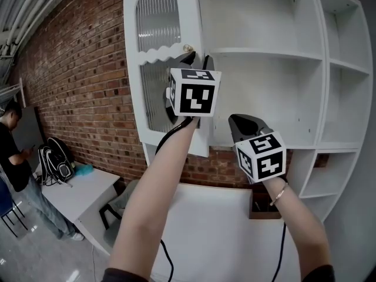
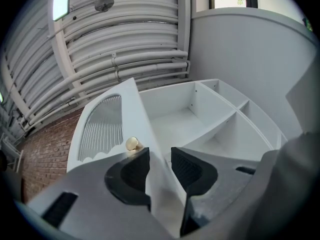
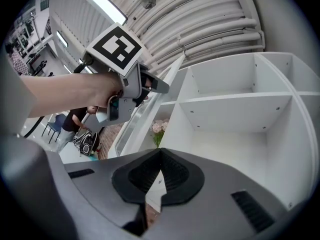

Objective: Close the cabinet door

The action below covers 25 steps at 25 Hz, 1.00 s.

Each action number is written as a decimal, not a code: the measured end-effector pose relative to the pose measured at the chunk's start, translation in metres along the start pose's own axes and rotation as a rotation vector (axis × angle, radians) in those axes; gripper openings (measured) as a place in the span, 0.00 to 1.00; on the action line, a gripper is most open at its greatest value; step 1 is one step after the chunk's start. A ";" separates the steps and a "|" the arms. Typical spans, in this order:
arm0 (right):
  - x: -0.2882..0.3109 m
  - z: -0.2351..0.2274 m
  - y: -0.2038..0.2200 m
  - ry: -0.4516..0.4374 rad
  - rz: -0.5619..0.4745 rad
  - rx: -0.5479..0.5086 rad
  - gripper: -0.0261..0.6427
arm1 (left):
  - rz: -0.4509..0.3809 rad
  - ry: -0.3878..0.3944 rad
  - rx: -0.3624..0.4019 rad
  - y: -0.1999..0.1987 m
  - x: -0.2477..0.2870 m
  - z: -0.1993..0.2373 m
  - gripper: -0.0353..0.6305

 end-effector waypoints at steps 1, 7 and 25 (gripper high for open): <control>0.002 -0.001 0.002 0.002 0.002 0.003 0.04 | 0.002 -0.001 0.001 0.001 0.002 -0.001 0.23; 0.013 -0.005 0.011 -0.002 0.015 0.013 0.04 | 0.009 0.008 -0.019 0.006 0.019 -0.005 0.23; 0.038 -0.003 0.024 -0.056 0.010 0.019 0.04 | 0.007 0.037 -0.034 0.017 0.060 -0.006 0.23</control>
Point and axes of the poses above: the fingertips, and each gripper's own axes: x forward along the fingers, z to its left, y out of its underside, the point moved 8 cm from there along -x, backward along the fingers, and after that the axes turned 14 degrees about z, right-handed, at the moved point
